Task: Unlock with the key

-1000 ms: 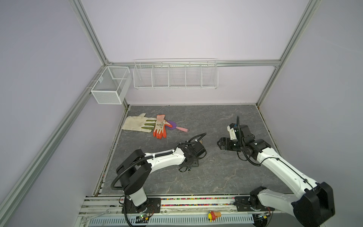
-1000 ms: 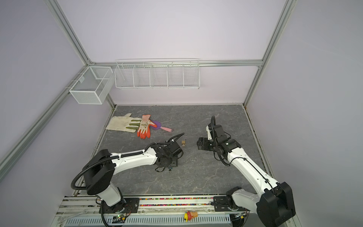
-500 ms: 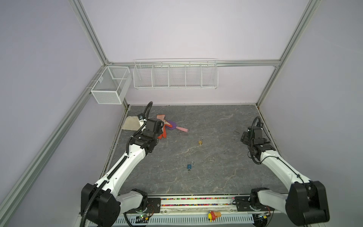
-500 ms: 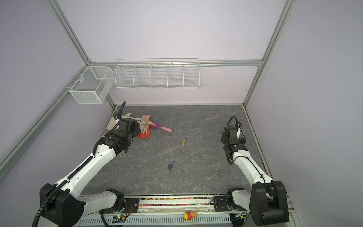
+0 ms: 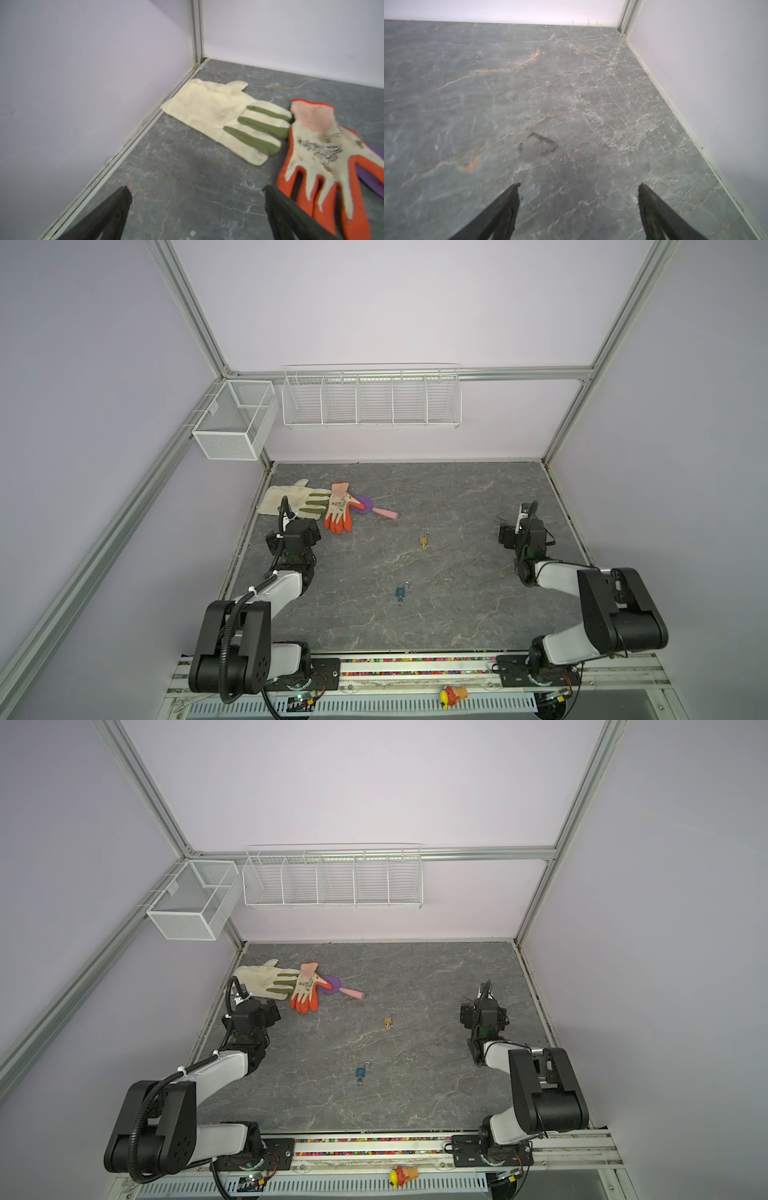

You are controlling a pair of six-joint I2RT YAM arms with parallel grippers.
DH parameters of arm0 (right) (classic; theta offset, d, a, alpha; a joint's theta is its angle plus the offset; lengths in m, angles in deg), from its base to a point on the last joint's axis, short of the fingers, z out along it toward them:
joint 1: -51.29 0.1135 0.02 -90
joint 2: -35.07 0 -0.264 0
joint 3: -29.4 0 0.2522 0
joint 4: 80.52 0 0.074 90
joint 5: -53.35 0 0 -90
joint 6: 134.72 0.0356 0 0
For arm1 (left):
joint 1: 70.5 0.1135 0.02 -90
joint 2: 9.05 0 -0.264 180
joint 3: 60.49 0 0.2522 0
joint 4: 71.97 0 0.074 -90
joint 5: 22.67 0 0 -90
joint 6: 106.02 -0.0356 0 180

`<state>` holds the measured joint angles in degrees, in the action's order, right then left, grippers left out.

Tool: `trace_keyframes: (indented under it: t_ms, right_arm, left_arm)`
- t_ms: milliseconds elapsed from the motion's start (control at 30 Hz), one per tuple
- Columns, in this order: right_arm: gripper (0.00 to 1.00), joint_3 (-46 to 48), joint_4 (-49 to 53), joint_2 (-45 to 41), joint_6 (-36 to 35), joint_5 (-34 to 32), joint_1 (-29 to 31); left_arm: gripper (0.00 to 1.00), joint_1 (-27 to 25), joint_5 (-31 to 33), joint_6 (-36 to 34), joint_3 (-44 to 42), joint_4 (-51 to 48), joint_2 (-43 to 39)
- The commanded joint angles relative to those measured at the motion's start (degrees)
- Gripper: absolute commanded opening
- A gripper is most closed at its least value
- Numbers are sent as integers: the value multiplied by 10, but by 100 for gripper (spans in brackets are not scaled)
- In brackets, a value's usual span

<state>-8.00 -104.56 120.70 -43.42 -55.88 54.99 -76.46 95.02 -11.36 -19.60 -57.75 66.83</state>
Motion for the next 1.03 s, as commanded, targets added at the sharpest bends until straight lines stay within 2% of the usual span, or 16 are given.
trace_keyframes:
  t_ms: [0,33,100,133,200,300,367,400,433,467,500,567,667,767,867,1000]
  right_arm:
    - [89,51,-190,22,-50,73,-3]
    - [89,49,-211,35,-53,70,-2]
    - [89,19,-116,15,-36,85,-15]
    - [89,17,-121,22,-30,99,-24]
    - [89,15,-112,17,-27,106,-28]
    - [89,16,-118,19,-28,106,-27]
    - [89,17,-121,20,-28,106,-28]
    - [89,17,-118,19,-28,107,-28]
    - [89,16,-114,18,-28,107,-27]
    - [89,17,-120,19,-28,106,-28]
    - [89,16,-116,19,-28,107,-28]
    - [89,16,-118,19,-28,108,-29]
    - [89,16,-117,19,-28,108,-28]
    - [89,15,-117,19,-28,108,-28]
    - [89,11,-111,22,-28,110,-28]
    - [89,14,-113,19,-27,110,-28]
  left_arm:
    - [100,3,-56,-41,-1,86,-8]
    - [100,3,-62,-47,-3,73,-14]
    - [99,3,-51,-28,-9,16,-28]
    - [100,4,-49,-20,-24,27,-23]
    - [99,2,-42,-44,-75,183,15]
    - [99,7,-53,-11,-75,195,41]
    - [99,8,-69,-24,-82,264,103]
    - [99,7,-66,-39,-84,336,144]
    - [99,5,-64,-38,-74,317,138]
    - [99,7,-58,-19,-42,207,110]
    - [99,9,-52,-7,-25,157,107]
    - [99,10,-51,-28,-54,278,140]
    - [99,10,-48,-6,-30,174,110]
    - [99,9,-50,-24,-54,262,135]
    - [99,9,-45,-20,-47,236,127]
    - [99,7,-46,-22,-52,252,131]
